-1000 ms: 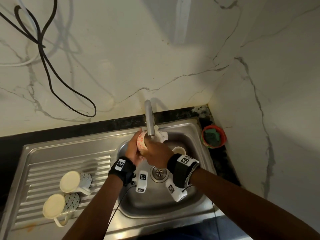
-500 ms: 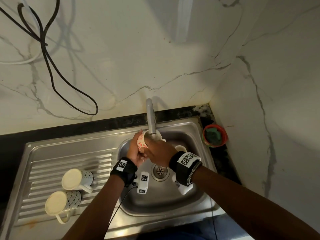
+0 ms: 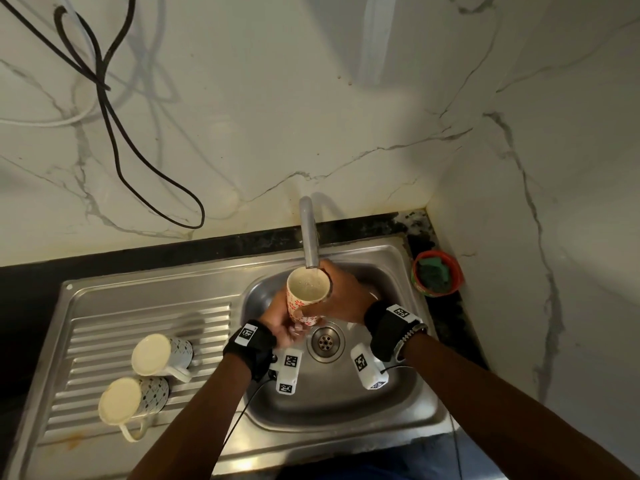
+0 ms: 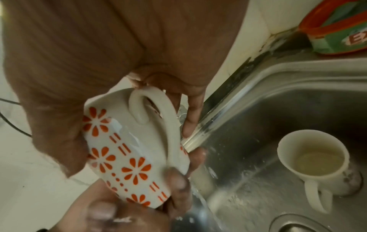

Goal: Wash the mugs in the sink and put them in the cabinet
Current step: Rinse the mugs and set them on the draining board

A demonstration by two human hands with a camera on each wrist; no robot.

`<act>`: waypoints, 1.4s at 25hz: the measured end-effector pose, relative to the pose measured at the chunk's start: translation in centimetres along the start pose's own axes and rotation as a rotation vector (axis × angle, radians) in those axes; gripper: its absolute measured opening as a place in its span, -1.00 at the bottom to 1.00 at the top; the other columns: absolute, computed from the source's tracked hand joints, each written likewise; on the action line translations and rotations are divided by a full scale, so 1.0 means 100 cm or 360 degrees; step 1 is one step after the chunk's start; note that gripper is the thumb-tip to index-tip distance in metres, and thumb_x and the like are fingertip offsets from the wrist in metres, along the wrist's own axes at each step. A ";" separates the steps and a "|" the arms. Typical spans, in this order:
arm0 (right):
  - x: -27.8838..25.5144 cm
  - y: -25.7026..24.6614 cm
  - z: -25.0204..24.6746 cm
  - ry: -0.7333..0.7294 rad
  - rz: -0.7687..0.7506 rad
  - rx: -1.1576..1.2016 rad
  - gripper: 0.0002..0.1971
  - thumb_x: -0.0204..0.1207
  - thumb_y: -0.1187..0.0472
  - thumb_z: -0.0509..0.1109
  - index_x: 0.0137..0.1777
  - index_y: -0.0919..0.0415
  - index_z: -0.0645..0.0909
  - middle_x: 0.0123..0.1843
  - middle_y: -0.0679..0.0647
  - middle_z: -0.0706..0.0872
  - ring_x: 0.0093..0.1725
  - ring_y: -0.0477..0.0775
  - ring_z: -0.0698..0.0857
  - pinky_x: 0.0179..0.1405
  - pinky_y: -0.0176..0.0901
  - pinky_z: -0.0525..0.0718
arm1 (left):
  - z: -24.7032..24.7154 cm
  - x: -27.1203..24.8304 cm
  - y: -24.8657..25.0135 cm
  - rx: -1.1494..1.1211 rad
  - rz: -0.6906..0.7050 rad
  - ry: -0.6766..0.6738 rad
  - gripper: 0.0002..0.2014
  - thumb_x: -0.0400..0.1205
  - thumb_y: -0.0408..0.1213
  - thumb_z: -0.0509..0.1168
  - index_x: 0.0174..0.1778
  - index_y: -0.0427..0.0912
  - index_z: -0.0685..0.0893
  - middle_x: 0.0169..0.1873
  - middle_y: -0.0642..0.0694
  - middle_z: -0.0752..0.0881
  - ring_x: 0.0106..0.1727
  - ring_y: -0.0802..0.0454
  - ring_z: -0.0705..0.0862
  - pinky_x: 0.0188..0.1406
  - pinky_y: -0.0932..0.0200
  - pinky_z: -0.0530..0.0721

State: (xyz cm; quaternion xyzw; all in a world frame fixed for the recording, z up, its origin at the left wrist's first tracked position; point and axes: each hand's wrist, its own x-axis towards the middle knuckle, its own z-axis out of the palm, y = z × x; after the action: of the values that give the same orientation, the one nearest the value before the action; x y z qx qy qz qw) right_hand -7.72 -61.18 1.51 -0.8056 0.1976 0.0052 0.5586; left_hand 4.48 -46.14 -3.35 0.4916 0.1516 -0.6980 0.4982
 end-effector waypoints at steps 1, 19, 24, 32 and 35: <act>0.001 -0.002 -0.002 0.0036 0.0021 -0.0028 -0.20 0.22 -0.08 0.84 0.40 -0.05 0.49 0.28 -0.11 0.75 0.22 -0.08 0.75 0.28 0.08 0.79 | 0.005 -0.005 0.001 0.0041 0.0013 0.0023 -0.23 0.60 0.34 0.28 0.36 -0.35 0.68 0.19 -0.46 0.77 -0.49 -0.03 0.74 -0.71 0.32 0.58; 0.003 0.019 0.001 0.0322 0.0409 0.0398 -0.25 0.23 -0.26 0.75 0.38 0.03 0.64 0.19 -0.02 0.85 0.14 0.01 0.85 0.17 0.12 0.86 | 0.008 -0.018 -0.018 0.0066 0.0444 0.0050 -0.32 0.70 0.29 0.27 0.57 -0.15 0.59 0.46 -0.36 0.67 0.51 -0.34 0.63 0.58 -0.31 0.53; 0.000 0.028 0.021 0.0039 0.0795 0.1680 -0.38 0.53 -0.13 0.62 0.49 0.17 0.62 0.34 0.31 0.80 0.33 0.34 0.80 0.39 0.45 0.71 | 0.026 -0.028 -0.006 0.0569 0.0917 0.0324 -0.45 0.56 0.08 0.57 0.43 -0.01 0.63 0.24 -0.18 0.82 0.24 -0.17 0.82 0.02 0.02 0.84; 0.013 0.035 0.029 0.0215 0.0927 0.1638 -0.54 0.64 -0.15 0.44 0.39 0.15 0.73 0.25 0.16 0.85 0.32 0.17 0.73 0.48 0.09 0.60 | 0.031 -0.035 0.022 0.1880 0.1338 0.1039 -0.27 0.24 0.35 0.60 0.25 0.29 0.45 0.07 0.14 0.68 0.07 0.06 0.68 -0.03 0.05 0.77; 0.013 0.038 0.023 0.0292 0.0981 0.1938 -0.55 0.71 -0.10 0.38 0.40 0.21 0.72 0.13 0.17 0.88 0.22 0.14 0.75 0.39 0.05 0.59 | 0.036 -0.028 0.023 0.1842 0.1400 0.0935 -0.37 0.43 0.43 0.46 0.34 0.28 0.51 0.21 0.13 0.71 0.23 0.02 0.68 0.16 -0.05 0.74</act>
State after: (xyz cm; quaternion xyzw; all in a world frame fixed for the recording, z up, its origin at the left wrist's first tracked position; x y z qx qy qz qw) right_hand -7.30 -60.68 -3.07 -0.2526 0.4318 -0.0163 0.8657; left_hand 4.58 -48.23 1.34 0.8525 -0.3192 -0.2459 0.3329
